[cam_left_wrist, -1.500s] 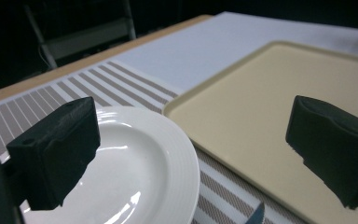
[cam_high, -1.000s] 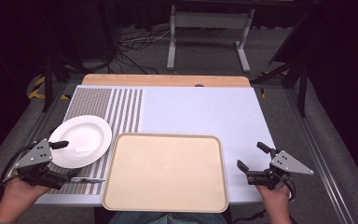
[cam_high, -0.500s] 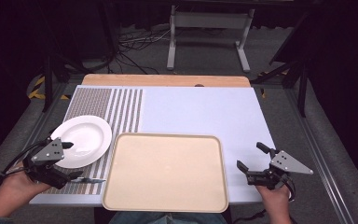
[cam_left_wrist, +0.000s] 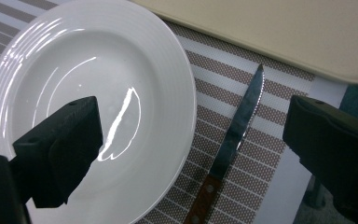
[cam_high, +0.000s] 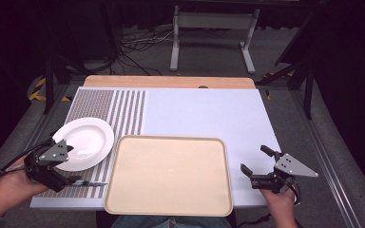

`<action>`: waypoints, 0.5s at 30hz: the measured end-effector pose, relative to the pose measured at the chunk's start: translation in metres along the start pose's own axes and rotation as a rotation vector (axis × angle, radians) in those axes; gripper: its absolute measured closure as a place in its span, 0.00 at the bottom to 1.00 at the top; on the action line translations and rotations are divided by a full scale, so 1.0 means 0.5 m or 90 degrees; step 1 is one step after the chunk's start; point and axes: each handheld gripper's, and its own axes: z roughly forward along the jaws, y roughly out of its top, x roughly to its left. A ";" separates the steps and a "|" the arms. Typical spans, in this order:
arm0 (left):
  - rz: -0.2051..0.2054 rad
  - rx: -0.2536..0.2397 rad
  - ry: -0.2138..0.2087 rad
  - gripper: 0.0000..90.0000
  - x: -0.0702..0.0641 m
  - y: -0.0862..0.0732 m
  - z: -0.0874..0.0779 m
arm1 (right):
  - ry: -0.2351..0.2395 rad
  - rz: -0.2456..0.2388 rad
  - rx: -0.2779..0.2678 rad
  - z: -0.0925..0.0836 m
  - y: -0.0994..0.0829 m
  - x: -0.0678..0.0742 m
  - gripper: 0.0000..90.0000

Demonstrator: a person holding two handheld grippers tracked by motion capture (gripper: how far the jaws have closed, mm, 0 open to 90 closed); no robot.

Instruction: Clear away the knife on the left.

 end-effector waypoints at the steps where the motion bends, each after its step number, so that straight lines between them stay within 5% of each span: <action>1: 0.001 0.006 -0.005 0.07 -0.001 0.000 0.002 | 0.000 0.000 0.000 0.000 0.000 0.000 0.02; 15: 0.085 0.125 -0.070 0.15 -0.010 0.004 0.022 | 0.005 -0.001 0.002 0.001 -0.001 0.000 0.02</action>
